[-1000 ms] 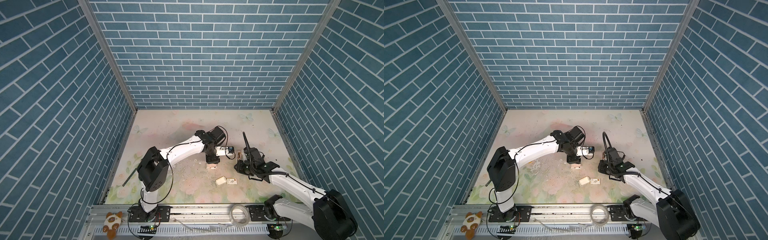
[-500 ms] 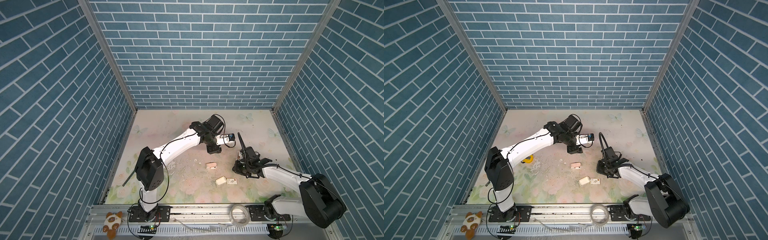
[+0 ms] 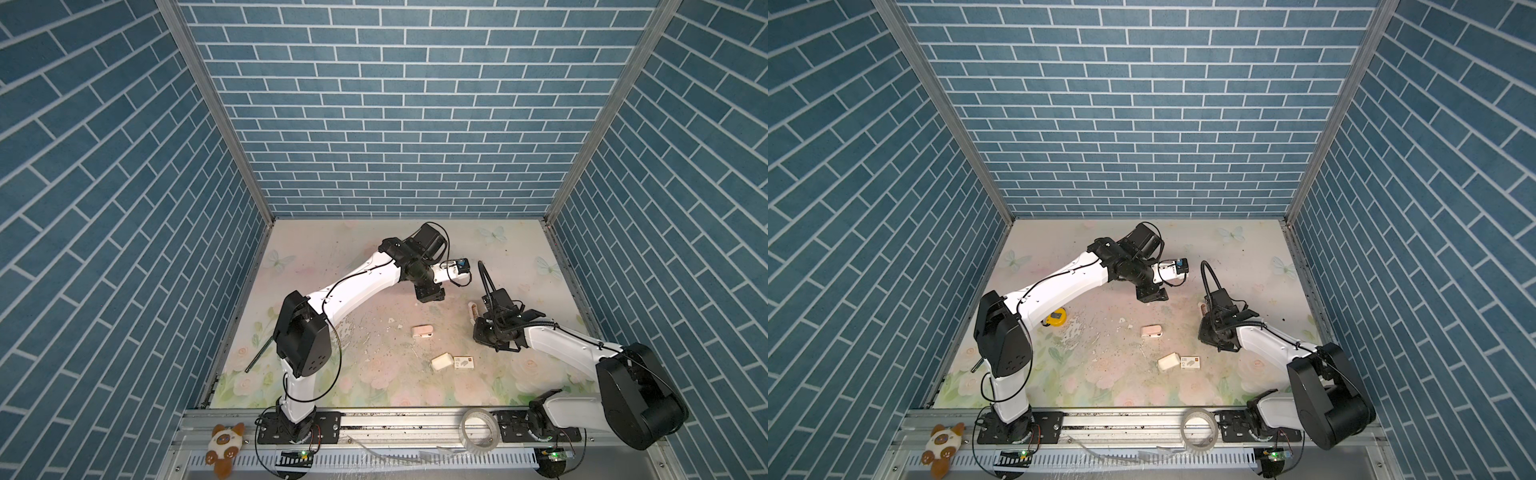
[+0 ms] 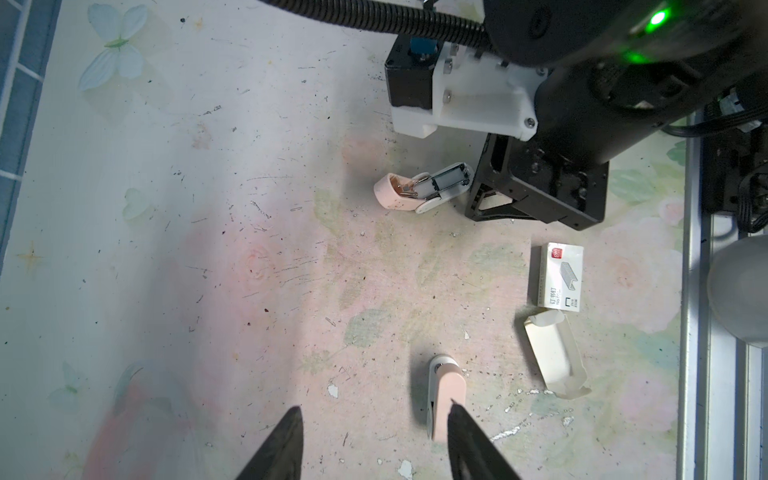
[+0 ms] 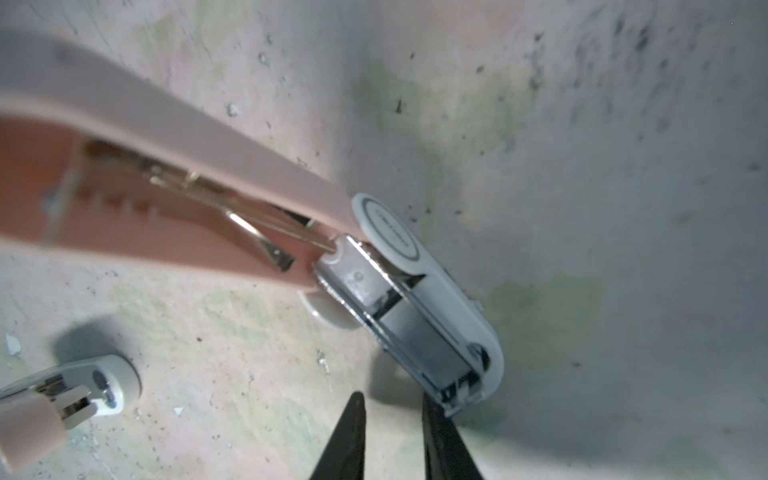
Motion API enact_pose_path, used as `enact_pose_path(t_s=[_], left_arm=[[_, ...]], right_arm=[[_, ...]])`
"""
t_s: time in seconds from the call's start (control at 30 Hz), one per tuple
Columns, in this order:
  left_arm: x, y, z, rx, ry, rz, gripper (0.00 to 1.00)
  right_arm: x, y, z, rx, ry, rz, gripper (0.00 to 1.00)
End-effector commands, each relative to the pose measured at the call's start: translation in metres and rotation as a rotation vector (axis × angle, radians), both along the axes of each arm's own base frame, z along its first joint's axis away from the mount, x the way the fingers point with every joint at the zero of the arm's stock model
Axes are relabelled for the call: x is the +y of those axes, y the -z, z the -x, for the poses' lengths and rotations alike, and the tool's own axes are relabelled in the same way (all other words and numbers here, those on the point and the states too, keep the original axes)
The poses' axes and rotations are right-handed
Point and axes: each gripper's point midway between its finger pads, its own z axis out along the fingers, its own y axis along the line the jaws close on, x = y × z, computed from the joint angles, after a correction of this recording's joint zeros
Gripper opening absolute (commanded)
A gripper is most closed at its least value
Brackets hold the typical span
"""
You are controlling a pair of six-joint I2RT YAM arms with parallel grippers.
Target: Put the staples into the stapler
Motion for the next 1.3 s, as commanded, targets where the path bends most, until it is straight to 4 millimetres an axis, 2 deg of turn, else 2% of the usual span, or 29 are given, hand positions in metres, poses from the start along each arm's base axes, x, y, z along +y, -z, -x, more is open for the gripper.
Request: enact_pose_path(t_s=[0.0, 0.23, 0.3, 0.43, 0.57, 1.0, 1.27], left_arm=[[0.0, 0.006, 0.001, 0.039, -0.007, -0.001, 0.57], [0.001, 0.011, 0.005, 0.064, -0.007, 0.0, 0.58], [0.001, 0.011, 0.006, 0.069, -0.003, -0.001, 0.58], [0.001, 0.012, 0.008, 0.074, 0.006, 0.0, 0.58], [0.002, 0.007, 0.006, 0.07, 0.004, 0.016, 0.58], [0.005, 0.01, 0.002, 0.079, -0.009, 0.036, 0.58], [0.003, 0.013, -0.002, 0.087, -0.011, 0.044, 0.58]], right_arm=[[-0.015, 0.002, -0.001, 0.015, 0.007, 0.07, 0.29], [-0.013, -0.003, -0.014, -0.015, -0.01, 0.046, 0.34], [-0.01, -0.007, -0.014, -0.02, -0.013, 0.016, 0.36], [-0.016, -0.013, -0.005, -0.035, 0.044, -0.01, 0.39], [-0.023, -0.021, -0.007, -0.084, 0.132, -0.081, 0.42], [-0.029, -0.024, -0.032, -0.133, 0.222, -0.215, 0.41], [-0.032, -0.02, -0.032, -0.112, 0.235, -0.229, 0.35]])
